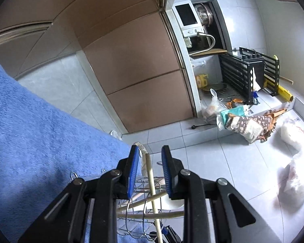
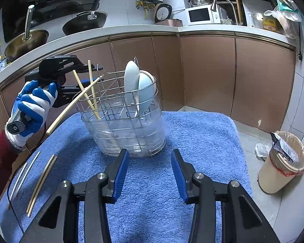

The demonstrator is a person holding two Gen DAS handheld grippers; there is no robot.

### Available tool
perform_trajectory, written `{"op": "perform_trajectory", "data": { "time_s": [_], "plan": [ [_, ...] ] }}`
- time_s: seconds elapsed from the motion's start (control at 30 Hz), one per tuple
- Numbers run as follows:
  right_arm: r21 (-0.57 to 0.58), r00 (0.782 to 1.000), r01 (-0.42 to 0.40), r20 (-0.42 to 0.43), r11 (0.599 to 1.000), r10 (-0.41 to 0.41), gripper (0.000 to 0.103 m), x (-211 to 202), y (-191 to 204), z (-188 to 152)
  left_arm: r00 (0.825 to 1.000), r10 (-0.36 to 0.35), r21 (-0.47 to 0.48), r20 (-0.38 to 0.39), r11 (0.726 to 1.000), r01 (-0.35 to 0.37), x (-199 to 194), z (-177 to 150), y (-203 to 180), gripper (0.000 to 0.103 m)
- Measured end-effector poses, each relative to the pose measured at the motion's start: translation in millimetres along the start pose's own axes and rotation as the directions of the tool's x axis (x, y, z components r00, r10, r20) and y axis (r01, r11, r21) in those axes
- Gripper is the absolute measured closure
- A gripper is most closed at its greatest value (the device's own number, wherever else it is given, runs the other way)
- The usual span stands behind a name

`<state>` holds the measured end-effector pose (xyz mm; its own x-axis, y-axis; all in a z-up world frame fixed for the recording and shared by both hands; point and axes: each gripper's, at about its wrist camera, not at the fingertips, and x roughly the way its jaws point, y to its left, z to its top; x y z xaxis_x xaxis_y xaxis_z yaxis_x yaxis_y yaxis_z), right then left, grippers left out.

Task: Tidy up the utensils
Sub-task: 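Withdraw both open tools from the holder back over the towel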

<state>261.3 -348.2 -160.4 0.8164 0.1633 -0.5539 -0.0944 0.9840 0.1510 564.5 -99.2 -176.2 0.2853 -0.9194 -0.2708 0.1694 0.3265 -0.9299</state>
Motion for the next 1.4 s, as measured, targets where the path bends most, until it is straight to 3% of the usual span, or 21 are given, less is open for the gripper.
{"op": "perform_trajectory", "data": {
  "time_s": [0.37,0.47,0.5,0.93,1.07,1.17,1.4],
  "plan": [
    [0.008,1.0,0.018,-0.023,1.0,-0.018,0.057,4,-3,-4,0.999,-0.038,-0.026,-0.03,0.999,0.037,16,1,11,0.084],
    [0.01,0.999,0.019,-0.028,1.0,-0.019,0.056,6,-4,-5,0.998,-0.047,-0.016,-0.034,0.999,0.046,17,1,9,0.094],
    [0.011,0.999,0.021,-0.029,1.0,-0.02,0.056,6,-5,-5,0.999,-0.043,-0.004,-0.029,0.999,0.043,17,0,7,0.099],
    [0.013,0.999,0.019,-0.032,1.0,-0.018,0.055,6,-7,-8,0.991,-0.032,0.096,0.128,0.995,0.02,-18,12,-33,0.099],
    [0.013,0.999,0.018,-0.031,1.0,-0.017,0.055,6,-7,-9,0.974,-0.001,0.165,0.227,0.986,-0.037,-41,14,-60,0.099],
    [0.017,1.0,0.013,-0.027,1.0,-0.013,0.055,5,-7,-9,0.949,0.025,0.235,0.314,0.967,-0.103,-61,9,-87,0.099],
    [0.015,1.0,0.008,-0.019,1.0,-0.007,0.055,2,-3,-9,0.896,0.071,0.33,0.438,0.915,-0.234,-82,-10,-126,0.099]
  ]
}}
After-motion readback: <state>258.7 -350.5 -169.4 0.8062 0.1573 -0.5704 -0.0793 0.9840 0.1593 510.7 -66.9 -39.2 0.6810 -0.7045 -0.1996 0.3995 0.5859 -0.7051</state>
